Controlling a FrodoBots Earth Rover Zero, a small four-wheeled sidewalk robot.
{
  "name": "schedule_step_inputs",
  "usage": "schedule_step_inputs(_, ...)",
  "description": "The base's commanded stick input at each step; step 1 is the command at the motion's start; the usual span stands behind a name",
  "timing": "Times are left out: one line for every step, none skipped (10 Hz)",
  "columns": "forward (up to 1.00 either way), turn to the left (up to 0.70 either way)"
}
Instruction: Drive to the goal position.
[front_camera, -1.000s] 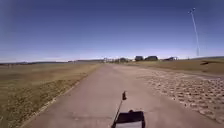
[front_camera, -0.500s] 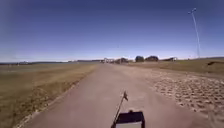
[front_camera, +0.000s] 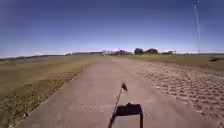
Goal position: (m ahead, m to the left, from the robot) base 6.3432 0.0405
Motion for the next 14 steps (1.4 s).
schedule_step_inputs(1.0, 0.0)
schedule_step_inputs(1.0, 0.0)
schedule_step_inputs(1.0, 0.0)
schedule_step_inputs(1.0, 0.0)
schedule_step_inputs(1.0, 0.0)
schedule_step_inputs(1.0, 0.0)
schedule_step_inputs(1.0, 0.0)
schedule_step_inputs(1.0, 0.0)
schedule_step_inputs(1.0, 0.0)
schedule_step_inputs(1.0, 0.0)
schedule_step_inputs(1.0, 0.0)
schedule_step_inputs(1.0, 0.0)
schedule_step_inputs(1.0, 0.0)
schedule_step_inputs(1.0, 0.0)
